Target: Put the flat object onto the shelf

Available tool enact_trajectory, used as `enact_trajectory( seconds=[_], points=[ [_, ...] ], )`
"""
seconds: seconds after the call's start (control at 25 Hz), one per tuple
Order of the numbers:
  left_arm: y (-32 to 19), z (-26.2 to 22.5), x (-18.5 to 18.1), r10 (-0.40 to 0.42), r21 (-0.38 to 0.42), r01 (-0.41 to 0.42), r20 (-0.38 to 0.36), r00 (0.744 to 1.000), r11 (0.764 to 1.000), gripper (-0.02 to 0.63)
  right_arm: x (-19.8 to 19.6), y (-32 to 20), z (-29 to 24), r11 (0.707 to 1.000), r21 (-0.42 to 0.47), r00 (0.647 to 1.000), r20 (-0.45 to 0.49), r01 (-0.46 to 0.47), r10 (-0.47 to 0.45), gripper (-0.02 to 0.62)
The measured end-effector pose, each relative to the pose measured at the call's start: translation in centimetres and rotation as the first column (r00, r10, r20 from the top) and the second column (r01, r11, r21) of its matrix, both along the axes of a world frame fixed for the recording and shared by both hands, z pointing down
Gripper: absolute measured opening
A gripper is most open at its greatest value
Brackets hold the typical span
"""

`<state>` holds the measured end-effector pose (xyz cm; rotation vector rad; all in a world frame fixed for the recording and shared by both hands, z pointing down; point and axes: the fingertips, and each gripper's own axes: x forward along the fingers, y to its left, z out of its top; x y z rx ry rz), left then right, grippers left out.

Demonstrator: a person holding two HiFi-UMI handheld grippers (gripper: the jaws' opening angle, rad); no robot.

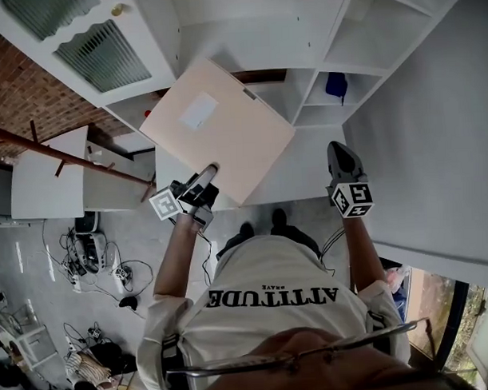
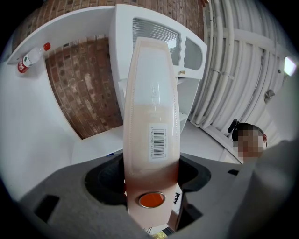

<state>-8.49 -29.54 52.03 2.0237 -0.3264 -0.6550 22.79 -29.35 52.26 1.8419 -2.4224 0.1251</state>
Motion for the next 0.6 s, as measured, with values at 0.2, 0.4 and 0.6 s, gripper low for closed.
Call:
enact_trajectory(
  seconds=[0.2, 0.4, 0.6],
  points=[
    [-1.8, -0.8, 1.0, -0.037, -0.021, 0.037, -0.008, 0.999, 0.999, 0.298, -0.2, -2.8, -0.3, 0.997, 0.004, 0.997, -0.015, 0.076, -0.076, 0.026],
    [-3.1, -2.4, 2.3, -0.054, -0.046, 0.052, -0.046, 0.997, 0.998, 0.298, -0.5, -5.1, -1.2, 0.992, 0.025, 0.992, -0.023, 0.125, -0.124, 0.026],
    [-4.9, -3.7, 3.1, -0.08, -0.03, 0.079, -0.021, 0.997, 0.996, 0.298, -1.3, -7.1, -1.2, 0.988, 0.033, 0.988, -0.024, 0.154, -0.153, 0.026]
  ],
)
